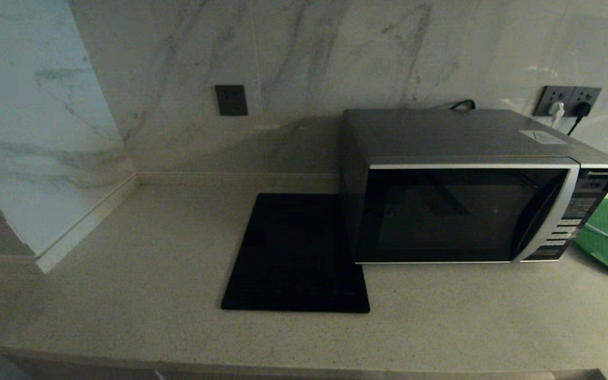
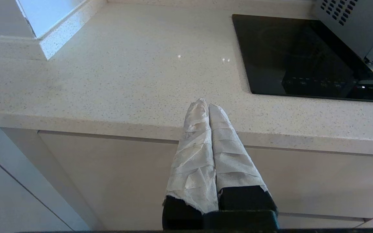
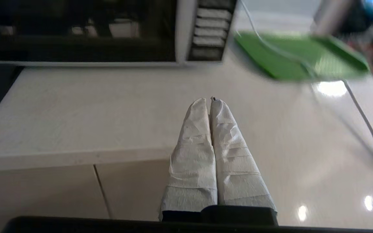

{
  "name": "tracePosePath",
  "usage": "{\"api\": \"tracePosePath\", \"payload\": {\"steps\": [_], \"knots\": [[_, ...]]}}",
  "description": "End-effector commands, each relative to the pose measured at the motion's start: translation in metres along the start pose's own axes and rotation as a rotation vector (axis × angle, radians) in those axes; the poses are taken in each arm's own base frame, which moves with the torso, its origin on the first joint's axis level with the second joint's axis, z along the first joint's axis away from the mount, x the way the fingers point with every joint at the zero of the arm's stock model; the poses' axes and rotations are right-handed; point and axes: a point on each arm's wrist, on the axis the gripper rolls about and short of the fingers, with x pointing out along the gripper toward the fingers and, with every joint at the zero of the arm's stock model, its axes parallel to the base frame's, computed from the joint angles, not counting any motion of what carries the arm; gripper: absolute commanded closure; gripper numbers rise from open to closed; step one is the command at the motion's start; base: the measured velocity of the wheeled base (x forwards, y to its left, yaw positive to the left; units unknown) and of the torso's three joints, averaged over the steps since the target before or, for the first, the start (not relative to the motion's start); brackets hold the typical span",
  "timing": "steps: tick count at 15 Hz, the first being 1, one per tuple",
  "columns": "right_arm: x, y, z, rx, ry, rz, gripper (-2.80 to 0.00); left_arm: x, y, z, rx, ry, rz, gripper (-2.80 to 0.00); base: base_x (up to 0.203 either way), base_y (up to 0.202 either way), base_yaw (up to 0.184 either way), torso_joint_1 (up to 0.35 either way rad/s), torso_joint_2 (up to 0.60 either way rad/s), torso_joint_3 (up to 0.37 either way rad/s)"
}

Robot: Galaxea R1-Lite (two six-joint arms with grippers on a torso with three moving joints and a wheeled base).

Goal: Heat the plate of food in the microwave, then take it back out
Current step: Open the microwave oven

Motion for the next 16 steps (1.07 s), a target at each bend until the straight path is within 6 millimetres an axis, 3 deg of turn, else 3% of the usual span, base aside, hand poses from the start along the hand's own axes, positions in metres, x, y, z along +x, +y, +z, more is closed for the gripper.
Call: {"api": "tracePosePath", "payload": {"steps": [1,6,10,16], "knots": [[0.007,0.005,-0.01,-0.015,-0.089,0.081,0.0,0.0,0.0,0.0,-0.001,0.0,0.0,0.0,0.0,0.0,0.0,0.0,0.0,0.0],[0.008,0.009,-0.018,0.016,-0.063,0.226,0.0,0.0,0.0,0.0,-0.001,0.0,0.0,0.0,0.0,0.0,0.0,0.0,0.0,0.0],[0.008,0.009,-0.024,0.164,0.015,0.227,0.0,0.0,0.0,0.0,-0.001,0.0,0.0,0.0,0.0,0.0,0.0,0.0,0.0,0.0],[0.008,0.009,-0.024,0.178,0.017,0.222,0.0,0.0,0.0,0.0,-0.001,0.0,0.001,0.0,0.0,0.0,0.0,0.0,0.0,0.0]]}}
